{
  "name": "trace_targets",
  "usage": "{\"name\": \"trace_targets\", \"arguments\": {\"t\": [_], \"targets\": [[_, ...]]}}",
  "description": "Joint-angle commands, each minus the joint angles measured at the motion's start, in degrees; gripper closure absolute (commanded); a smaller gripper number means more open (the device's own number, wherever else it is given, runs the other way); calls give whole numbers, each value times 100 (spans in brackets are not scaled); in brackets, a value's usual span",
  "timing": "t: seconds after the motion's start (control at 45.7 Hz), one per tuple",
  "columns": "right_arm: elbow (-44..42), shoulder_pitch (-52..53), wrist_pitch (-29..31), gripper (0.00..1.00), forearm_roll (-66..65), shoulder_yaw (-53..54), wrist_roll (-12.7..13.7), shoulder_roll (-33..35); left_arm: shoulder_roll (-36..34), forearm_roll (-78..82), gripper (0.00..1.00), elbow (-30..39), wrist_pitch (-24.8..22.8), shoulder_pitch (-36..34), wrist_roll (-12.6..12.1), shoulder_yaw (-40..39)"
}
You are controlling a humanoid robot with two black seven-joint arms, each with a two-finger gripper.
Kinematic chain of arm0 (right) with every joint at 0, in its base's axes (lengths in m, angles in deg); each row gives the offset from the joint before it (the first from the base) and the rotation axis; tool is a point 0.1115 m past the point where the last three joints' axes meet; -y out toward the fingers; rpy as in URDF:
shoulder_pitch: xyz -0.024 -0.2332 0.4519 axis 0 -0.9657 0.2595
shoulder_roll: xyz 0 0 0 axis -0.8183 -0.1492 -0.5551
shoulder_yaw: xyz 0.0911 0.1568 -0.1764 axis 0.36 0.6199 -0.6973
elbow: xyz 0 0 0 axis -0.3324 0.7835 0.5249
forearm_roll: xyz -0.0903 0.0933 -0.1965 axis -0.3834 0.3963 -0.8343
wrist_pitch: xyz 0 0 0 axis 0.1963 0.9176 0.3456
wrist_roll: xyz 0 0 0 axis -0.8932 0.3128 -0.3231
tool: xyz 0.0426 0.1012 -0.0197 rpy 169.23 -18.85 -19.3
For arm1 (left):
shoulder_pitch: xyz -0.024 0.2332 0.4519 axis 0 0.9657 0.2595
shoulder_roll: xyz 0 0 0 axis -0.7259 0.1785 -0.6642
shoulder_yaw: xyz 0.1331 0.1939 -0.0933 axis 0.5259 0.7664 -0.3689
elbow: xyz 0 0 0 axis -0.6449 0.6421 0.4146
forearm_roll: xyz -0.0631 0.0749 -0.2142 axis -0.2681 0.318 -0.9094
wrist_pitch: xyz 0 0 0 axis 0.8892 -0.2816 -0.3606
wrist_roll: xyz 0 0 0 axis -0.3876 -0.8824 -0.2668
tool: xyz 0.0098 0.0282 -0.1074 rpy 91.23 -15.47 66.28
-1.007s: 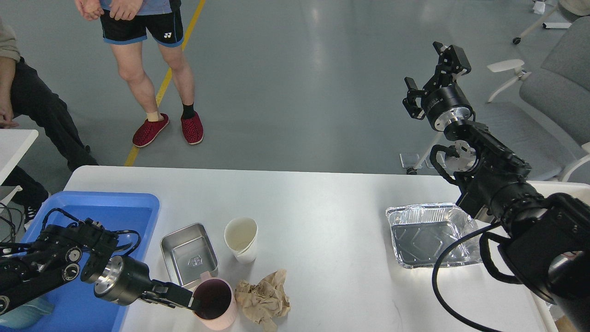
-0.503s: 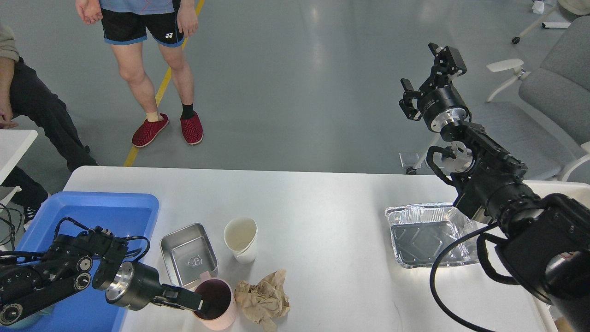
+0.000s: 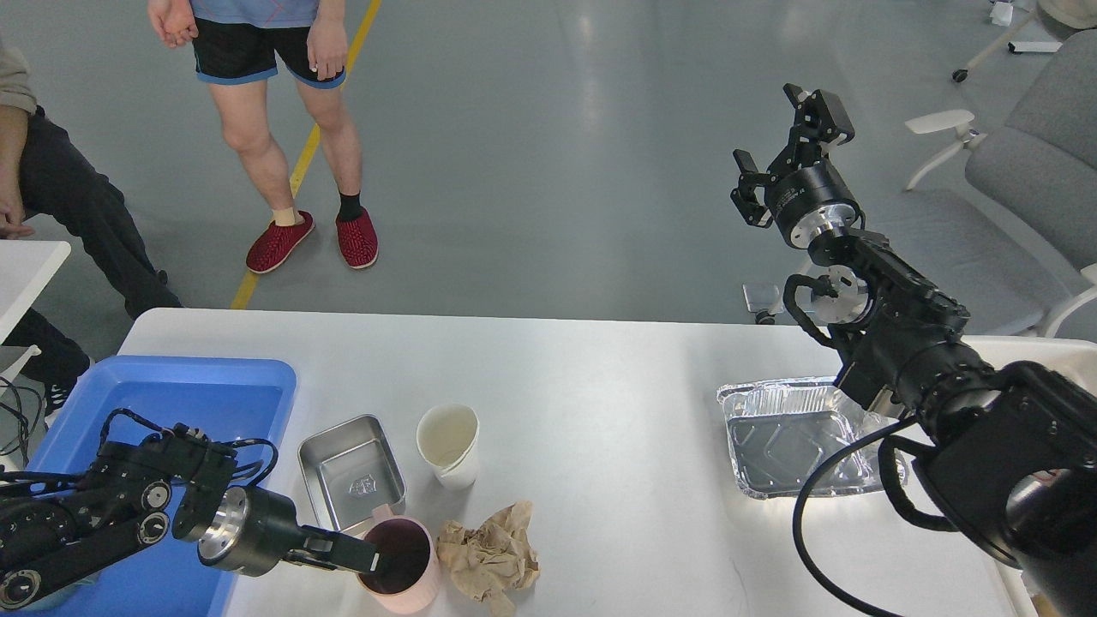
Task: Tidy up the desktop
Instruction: 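Close the left gripper on the pink mug and adjust grip, then lift the pink mug with the left gripper and place it in the blue tub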
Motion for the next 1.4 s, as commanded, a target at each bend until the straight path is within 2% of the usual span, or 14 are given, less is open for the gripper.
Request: {"name": "trace_targets", "arguments": {"t": [0.0,0.263,0.372,0.547,0.613,0.744,0.854,0.897,1.379], "targets": [[0,4,0,0,-6,-3,0,-3,-9,-7,28,-8,131,85,-1,-19],[0,4,9,0,-6,-12,0,-3,71,-16,32,-35,315,146,-1,16],[0,4,0,0,-6,-12,0,-3,114,20,39,-35,342,138,-1,16],[0,21,0,0,-6,-12,0,-3,141,20,61,-17,333,138,7,25],[0,48,0,0,-6,-12,0,-3,132,28,74,-8,316,129,7,25],[0,65,0,0,-6,-12,9,-2,106,28,78,9,298,111,7,25],[0,74,0,0,-6,-12,9,-2,62,28,94,44,272,102,7,25],[0,74,0,0,-6,-12,9,-3,53,28,98,44,254,102,-1,43],[0,92,0,0,-6,-12,17,-3,-131,169,100,343,149,102,60,78]]}}
